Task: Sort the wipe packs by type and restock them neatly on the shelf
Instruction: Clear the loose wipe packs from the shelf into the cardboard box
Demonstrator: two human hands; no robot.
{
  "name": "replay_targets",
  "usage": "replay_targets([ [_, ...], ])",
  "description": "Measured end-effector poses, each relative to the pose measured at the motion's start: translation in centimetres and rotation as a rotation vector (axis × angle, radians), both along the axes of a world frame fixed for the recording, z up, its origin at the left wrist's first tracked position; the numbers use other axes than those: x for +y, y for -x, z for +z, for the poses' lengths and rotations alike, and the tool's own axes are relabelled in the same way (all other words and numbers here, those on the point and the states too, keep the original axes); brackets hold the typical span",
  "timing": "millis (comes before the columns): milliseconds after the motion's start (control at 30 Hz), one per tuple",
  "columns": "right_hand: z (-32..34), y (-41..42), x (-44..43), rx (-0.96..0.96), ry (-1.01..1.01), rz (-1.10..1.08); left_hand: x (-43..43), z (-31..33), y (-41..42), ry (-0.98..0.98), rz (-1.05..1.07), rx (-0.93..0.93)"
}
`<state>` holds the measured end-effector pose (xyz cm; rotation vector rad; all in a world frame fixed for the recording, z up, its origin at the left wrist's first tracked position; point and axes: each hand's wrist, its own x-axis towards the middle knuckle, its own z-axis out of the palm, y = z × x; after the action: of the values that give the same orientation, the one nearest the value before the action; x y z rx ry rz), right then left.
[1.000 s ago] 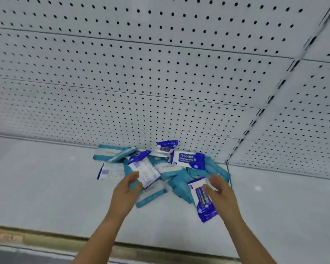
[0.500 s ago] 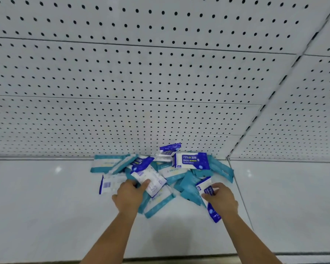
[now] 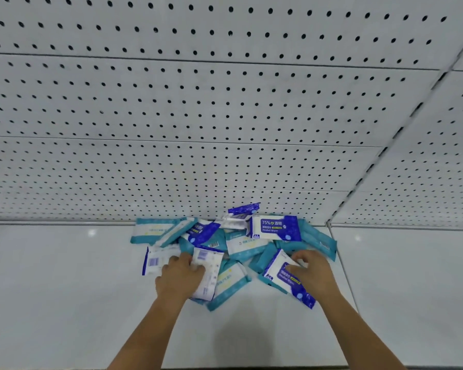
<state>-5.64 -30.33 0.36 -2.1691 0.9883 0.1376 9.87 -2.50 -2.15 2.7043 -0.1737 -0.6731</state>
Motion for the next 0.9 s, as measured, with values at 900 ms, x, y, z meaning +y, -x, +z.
replay_targets([
  [900,5.3,12.5,5.0,-0.485,-0.720,-0.607,-5.3,4.7,8.8,0.900,-0.050,0.582],
])
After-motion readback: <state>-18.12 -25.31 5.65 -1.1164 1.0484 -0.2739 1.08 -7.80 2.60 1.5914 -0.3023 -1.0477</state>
